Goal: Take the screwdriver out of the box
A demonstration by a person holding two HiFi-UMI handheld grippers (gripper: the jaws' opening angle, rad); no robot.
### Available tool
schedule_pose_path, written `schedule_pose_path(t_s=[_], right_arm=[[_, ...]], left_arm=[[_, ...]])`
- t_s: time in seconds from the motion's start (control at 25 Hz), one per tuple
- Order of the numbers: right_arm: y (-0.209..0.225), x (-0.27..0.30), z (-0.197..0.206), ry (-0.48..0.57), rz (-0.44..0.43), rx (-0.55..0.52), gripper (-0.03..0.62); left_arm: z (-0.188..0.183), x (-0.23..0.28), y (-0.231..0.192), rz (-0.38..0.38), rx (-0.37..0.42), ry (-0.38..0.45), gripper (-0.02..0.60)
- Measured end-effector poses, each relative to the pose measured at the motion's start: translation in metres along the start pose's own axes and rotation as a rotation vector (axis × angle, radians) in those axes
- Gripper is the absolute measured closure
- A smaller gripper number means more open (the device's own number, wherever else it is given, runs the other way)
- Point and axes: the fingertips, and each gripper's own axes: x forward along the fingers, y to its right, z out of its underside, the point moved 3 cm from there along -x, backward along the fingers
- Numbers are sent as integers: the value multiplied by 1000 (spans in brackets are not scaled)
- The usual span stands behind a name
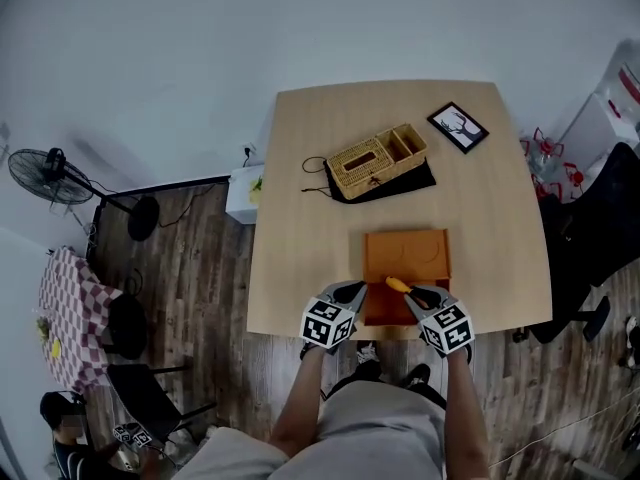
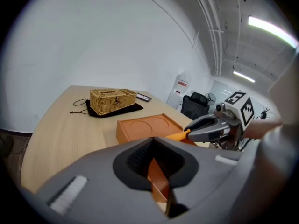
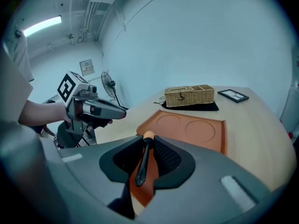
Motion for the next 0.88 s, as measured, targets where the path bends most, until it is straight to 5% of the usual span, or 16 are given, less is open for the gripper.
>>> schedule_pose_path(t_s=[0.88], right_arm=[[-20,-100,-15,332,-34,24,522]], left_arm=[[-6,-28,112,-83,32,66,528]])
